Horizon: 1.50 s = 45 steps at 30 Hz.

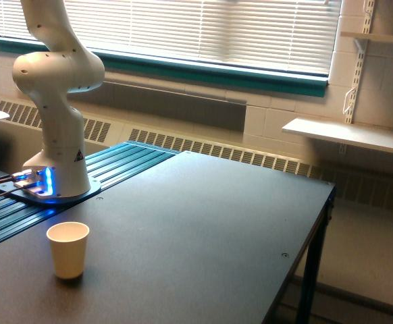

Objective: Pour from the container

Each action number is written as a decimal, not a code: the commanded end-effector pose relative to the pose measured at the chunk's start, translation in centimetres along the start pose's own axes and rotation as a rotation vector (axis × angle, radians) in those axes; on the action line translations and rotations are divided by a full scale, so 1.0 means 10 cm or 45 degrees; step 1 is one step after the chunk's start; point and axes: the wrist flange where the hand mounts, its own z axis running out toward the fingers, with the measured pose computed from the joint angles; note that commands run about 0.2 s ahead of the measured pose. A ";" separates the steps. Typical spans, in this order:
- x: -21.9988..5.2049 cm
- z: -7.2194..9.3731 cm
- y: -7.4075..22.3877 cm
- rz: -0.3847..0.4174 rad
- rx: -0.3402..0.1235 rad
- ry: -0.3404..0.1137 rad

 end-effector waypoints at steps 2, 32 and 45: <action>-0.43 -0.05 0.61 -0.121 -0.185 -0.184; -1.88 0.17 2.27 -0.320 -0.542 -0.796; -2.42 0.02 2.72 -0.508 -0.579 -0.964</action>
